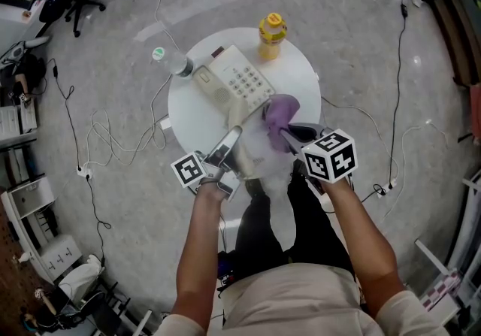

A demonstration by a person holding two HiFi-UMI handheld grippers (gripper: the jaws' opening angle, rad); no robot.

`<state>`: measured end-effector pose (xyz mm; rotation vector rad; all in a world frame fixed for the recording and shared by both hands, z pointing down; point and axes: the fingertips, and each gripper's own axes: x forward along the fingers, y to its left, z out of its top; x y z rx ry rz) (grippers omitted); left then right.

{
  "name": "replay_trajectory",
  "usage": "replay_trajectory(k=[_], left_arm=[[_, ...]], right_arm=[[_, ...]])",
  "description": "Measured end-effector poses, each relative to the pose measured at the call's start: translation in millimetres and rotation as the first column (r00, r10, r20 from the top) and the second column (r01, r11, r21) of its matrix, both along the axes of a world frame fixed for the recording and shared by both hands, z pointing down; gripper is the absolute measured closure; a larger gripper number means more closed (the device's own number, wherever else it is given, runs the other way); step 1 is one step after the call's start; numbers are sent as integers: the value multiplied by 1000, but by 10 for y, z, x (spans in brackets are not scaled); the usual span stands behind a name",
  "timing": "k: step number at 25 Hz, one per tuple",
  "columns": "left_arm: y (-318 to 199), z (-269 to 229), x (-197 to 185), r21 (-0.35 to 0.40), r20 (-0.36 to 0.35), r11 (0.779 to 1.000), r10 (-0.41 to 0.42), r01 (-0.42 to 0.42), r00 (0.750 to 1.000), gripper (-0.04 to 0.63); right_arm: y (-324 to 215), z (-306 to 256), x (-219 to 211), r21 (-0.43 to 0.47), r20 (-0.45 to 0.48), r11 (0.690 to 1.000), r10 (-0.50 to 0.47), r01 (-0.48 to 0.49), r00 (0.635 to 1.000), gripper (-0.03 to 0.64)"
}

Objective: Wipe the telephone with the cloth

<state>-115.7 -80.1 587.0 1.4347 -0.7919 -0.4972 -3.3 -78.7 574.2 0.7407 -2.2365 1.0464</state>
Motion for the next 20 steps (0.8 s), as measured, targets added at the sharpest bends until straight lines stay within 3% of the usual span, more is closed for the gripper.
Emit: replay_trajectory(k=[11, 20], left_arm=[[-90, 115, -8, -1, 6, 1000, 2, -2, 1000, 394], [-17, 354, 18, -45, 0, 999, 3, -3, 1000, 394]], right_arm=[[131, 251, -63, -69, -1, 998, -15, 14, 1000, 586], [377, 586, -19, -153, -22, 988, -37, 34, 999, 584]])
